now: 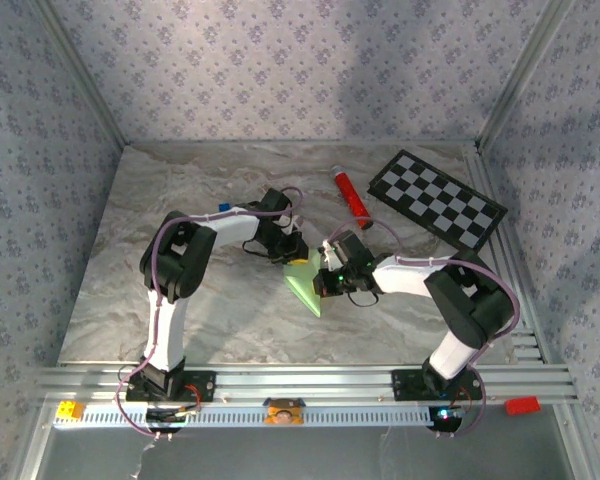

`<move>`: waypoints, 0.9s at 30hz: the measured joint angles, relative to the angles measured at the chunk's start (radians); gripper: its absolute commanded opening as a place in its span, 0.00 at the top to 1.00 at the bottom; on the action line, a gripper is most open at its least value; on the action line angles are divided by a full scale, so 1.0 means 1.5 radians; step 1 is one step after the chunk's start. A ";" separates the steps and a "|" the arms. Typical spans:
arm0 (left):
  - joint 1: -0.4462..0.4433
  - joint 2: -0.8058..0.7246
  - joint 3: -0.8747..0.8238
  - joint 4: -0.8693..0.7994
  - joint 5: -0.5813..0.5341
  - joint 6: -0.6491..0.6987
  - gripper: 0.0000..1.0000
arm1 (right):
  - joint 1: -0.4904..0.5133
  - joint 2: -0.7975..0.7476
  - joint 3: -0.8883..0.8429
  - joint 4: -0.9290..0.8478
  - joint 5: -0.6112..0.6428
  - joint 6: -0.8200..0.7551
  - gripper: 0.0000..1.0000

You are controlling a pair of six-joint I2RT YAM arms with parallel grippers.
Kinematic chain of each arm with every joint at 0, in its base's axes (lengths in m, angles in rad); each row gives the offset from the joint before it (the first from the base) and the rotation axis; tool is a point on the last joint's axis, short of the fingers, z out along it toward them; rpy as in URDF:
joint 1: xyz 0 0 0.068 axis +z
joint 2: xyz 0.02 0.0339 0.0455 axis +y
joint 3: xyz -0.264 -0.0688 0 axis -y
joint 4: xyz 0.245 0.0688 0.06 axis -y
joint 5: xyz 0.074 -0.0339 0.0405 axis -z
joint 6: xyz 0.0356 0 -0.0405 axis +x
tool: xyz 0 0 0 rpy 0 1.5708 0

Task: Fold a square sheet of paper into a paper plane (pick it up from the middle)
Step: Third fold the triangle at the center of the table.

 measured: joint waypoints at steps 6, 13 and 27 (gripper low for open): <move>-0.002 -0.001 0.010 -0.008 -0.005 -0.001 0.77 | 0.000 0.000 0.001 -0.001 0.000 0.000 1.00; -0.007 -0.014 0.032 -0.021 -0.056 -0.003 0.71 | 0.001 0.001 0.001 0.000 0.000 0.000 1.00; 0.020 -0.301 -0.244 0.140 -0.056 -0.113 0.92 | 0.001 0.002 0.001 0.003 0.000 0.001 1.00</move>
